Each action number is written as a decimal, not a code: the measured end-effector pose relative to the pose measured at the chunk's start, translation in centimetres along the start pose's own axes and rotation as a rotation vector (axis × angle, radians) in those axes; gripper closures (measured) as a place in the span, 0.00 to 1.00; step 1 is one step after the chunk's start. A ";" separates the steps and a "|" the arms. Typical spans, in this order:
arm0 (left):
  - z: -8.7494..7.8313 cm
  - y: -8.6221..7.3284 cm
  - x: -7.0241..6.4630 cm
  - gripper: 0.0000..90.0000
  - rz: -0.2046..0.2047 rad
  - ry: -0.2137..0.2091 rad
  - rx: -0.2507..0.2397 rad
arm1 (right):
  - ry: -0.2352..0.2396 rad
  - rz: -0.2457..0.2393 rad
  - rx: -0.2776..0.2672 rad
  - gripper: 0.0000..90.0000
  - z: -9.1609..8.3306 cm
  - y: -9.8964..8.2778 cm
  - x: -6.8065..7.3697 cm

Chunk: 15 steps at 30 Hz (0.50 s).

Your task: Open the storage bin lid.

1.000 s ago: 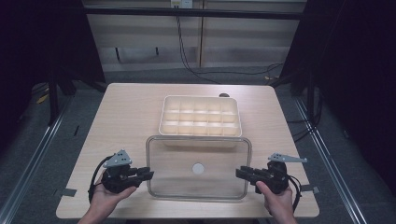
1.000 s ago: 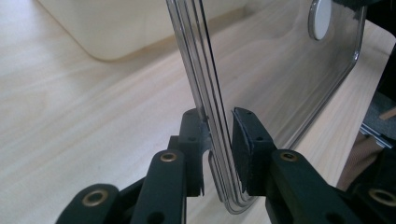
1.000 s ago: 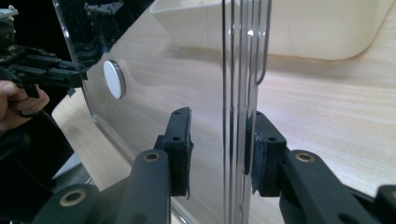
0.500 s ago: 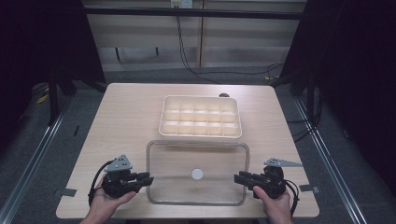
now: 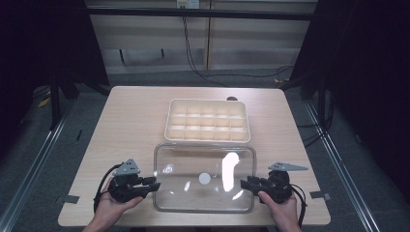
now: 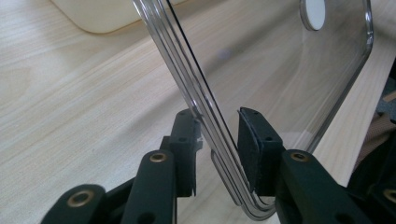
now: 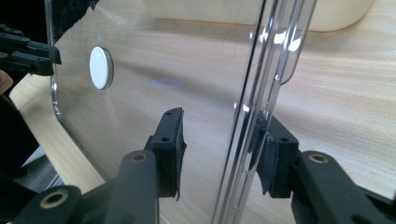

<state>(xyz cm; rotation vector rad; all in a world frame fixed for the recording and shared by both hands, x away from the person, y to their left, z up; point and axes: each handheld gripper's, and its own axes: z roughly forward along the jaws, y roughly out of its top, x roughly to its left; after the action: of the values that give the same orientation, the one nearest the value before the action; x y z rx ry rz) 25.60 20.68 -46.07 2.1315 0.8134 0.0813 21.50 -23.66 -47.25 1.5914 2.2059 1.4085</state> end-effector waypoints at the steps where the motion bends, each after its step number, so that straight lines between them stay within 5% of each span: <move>1: 0.1 0.0 0.1 0.75 -0.004 -0.006 0.002 | -0.002 0.002 0.003 0.63 0.1 0.0 0.0; 15: 1.0 0.2 0.5 0.71 0.010 -0.012 0.011 | -0.054 0.010 0.017 0.56 1.0 0.6 -0.4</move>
<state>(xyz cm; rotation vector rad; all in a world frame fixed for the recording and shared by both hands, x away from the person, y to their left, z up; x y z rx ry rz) 26.39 20.21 -46.69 2.1447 0.7980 0.0699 22.65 -23.32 -47.53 1.6289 2.1887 1.3362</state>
